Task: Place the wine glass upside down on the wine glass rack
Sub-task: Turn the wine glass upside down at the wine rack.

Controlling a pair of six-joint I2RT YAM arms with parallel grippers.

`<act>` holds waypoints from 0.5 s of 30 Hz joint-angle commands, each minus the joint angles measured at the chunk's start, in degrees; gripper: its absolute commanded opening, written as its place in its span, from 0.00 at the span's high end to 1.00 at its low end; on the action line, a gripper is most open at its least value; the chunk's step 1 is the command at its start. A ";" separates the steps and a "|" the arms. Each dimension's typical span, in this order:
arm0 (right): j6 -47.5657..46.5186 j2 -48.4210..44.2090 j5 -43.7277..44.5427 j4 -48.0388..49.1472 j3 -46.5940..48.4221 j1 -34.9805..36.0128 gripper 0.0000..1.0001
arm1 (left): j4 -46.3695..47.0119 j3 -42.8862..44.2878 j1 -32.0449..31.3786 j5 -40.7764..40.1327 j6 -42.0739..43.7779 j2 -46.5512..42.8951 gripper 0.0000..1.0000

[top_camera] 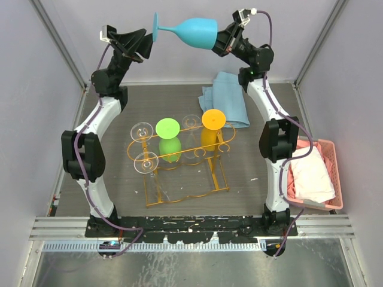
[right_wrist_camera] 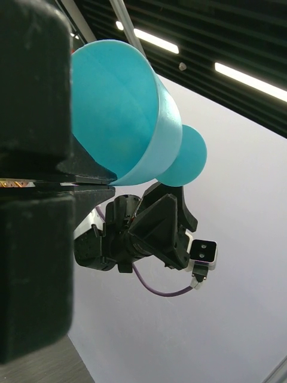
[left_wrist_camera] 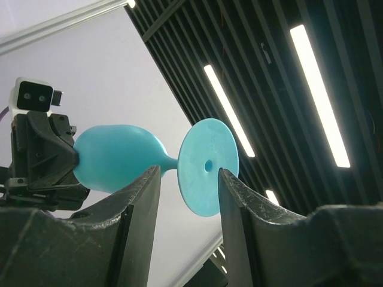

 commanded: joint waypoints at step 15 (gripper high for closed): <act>3.60 1.80 3.76 4.97 8.66 4.33 0.99 | 7.54 -2.41 -1.47 -3.91 -18.88 -6.91 0.66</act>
